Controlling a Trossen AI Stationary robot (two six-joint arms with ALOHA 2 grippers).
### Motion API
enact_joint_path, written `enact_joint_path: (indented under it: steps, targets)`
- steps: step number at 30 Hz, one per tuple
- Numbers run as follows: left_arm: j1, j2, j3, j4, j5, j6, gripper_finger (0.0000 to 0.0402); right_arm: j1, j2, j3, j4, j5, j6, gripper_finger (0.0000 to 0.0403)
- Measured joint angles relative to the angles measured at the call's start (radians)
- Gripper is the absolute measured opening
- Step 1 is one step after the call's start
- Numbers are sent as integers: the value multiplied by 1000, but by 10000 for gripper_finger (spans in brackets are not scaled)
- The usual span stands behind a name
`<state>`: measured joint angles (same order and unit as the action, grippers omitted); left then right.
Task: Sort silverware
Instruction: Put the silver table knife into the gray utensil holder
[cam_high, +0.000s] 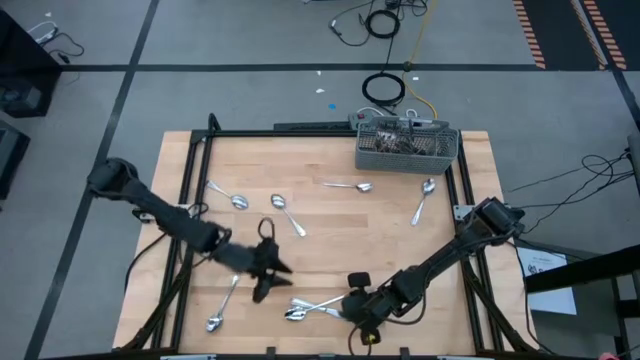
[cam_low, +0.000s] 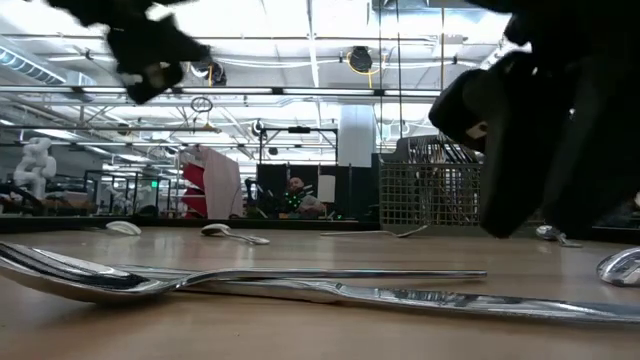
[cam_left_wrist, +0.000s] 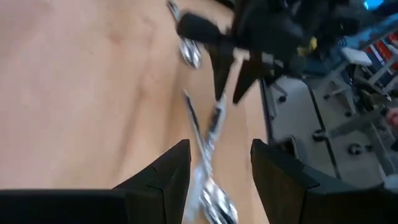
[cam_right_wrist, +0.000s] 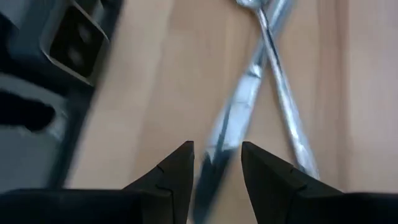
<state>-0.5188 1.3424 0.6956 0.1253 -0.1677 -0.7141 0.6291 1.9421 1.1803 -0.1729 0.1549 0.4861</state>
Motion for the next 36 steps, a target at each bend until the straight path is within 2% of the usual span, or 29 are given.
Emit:
enact_joint_path:
  steps: [3,6,10,14,17,20,26,31,36]
  targets:
    - [-72,43,1,-27,-22,-92,173,13,1,0,63,14,57,125]
    - [-116,85,1,-30,-28,-166,172,31,-1,1,79,76,138,125]
    - [-139,139,1,-25,-68,-183,163,60,-1,1,74,135,243,125]
    - [-138,213,1,-27,-83,-63,136,85,-1,1,74,231,341,125]
    - [-139,267,1,-27,-80,105,120,93,-1,1,80,287,396,125]
    - [-138,311,1,-24,-78,295,116,92,-1,1,80,295,431,125]
    - [-138,380,1,86,-72,554,116,91,-1,1,95,295,513,125]
    - [-138,427,2,156,-69,647,118,91,-1,6,89,294,549,125]
    - [-136,448,2,188,-70,669,119,91,-2,23,88,294,541,125]
